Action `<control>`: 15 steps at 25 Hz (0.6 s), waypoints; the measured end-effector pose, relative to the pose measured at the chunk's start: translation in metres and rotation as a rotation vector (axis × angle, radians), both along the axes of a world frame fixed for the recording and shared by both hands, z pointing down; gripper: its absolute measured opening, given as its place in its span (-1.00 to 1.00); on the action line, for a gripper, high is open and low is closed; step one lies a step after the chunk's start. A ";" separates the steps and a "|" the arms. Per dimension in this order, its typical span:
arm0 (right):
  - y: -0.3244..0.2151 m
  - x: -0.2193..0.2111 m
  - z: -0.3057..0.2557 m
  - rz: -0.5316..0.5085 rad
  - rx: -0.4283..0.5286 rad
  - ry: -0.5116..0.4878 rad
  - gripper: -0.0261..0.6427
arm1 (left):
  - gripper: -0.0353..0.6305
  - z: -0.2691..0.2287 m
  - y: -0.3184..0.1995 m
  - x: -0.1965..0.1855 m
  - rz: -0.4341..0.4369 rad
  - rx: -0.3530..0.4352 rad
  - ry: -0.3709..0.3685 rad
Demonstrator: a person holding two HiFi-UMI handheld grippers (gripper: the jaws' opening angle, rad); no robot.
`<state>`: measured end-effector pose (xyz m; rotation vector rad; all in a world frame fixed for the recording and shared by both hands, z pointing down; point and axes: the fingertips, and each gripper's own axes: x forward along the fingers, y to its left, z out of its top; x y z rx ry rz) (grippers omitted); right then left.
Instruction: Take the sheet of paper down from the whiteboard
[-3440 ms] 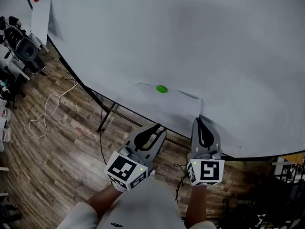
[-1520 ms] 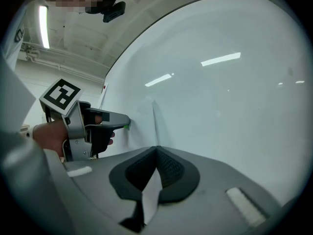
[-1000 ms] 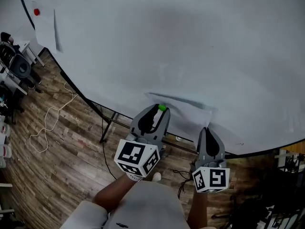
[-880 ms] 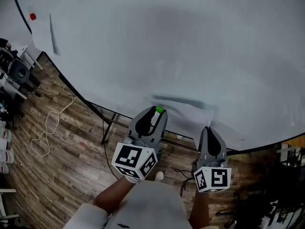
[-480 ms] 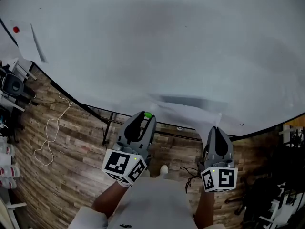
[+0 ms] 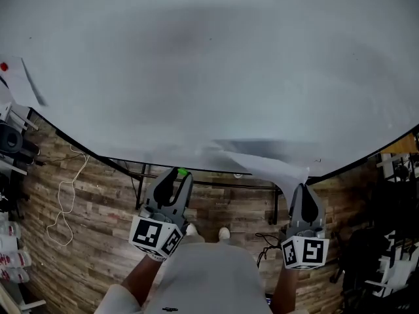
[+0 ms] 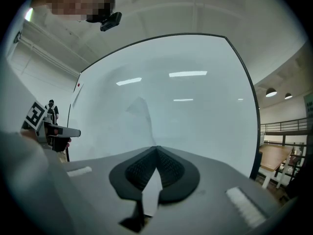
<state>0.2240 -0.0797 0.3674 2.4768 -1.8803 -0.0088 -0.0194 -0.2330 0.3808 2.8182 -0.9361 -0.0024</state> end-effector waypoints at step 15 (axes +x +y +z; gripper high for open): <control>0.015 0.021 0.032 0.041 -0.024 0.012 -0.89 | -0.52 0.038 0.008 0.002 -0.003 -0.093 -0.039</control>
